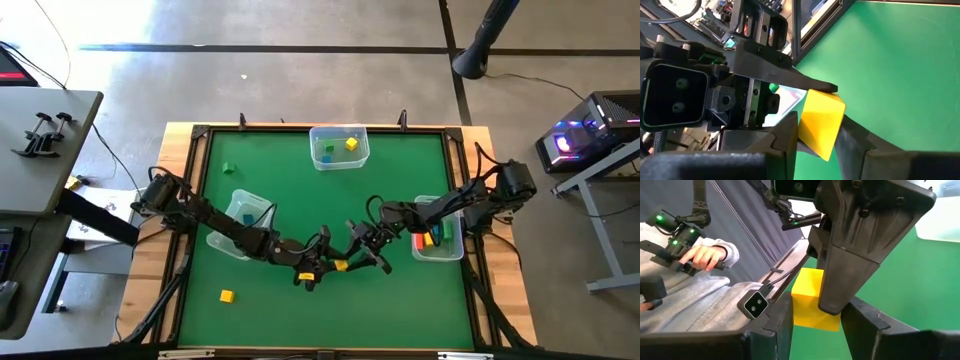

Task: Sort blocks by size
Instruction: Put the yellow triangular block into the bottom left transparent bin

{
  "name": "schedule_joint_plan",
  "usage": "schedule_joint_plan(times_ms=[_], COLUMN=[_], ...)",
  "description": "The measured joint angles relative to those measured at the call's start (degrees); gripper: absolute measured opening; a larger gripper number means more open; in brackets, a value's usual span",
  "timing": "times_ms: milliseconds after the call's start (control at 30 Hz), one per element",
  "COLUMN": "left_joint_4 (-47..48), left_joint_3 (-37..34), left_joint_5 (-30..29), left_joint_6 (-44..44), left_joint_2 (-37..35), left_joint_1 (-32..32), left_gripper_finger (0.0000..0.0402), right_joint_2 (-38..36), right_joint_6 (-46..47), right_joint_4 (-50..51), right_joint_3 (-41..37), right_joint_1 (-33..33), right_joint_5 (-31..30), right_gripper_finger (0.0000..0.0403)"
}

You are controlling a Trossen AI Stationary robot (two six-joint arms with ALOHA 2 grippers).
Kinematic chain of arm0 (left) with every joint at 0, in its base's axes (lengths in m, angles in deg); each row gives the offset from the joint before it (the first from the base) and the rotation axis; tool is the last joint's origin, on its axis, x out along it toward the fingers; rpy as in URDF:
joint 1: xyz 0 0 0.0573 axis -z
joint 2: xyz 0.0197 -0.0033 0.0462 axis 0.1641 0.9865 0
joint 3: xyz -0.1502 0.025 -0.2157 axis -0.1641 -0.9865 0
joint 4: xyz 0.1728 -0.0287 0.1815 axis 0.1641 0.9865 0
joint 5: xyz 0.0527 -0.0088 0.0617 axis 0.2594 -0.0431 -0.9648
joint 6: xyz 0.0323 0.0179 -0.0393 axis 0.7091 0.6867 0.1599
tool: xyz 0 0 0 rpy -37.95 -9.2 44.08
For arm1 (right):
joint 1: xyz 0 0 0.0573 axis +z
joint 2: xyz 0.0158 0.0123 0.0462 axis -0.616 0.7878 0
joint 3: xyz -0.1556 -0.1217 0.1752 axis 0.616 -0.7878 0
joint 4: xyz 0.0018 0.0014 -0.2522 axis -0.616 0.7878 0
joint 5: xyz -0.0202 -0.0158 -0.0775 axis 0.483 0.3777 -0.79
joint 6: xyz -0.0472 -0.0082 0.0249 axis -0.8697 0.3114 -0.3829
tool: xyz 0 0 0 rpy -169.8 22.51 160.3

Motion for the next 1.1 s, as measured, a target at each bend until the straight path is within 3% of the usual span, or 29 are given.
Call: schedule_joint_plan(times_ms=[233,667,967,1100], left_joint_4=[-0.26,0.94,1.56,1.82], left_joint_3=[-0.02,-0.15,0.07,0.07], left_joint_5=[0.00,-0.86,-1.78,-4.90], left_joint_6=[-1.96,-6.27,-9.93,-12.39], left_joint_2=[0.03,0.09,0.00,0.00], left_joint_1=[0.18,0.30,2.03,3.06], left_gripper_finger=[0.0080,0.0078,0.0078,0.0078], right_joint_2=[0.00,-0.16,0.00,0.00], right_joint_6=[0.40,3.92,3.82,3.85], right_joint_4=[0.34,7.48,19.64,22.68], right_joint_3=[0.00,0.02,0.00,-0.02], right_joint_1=[0.06,-0.39,-0.39,-0.33], right_joint_5=[-0.72,-3.32,-8.56,-11.43], right_gripper_finger=[0.0146,0.0230,0.0233,0.0233])
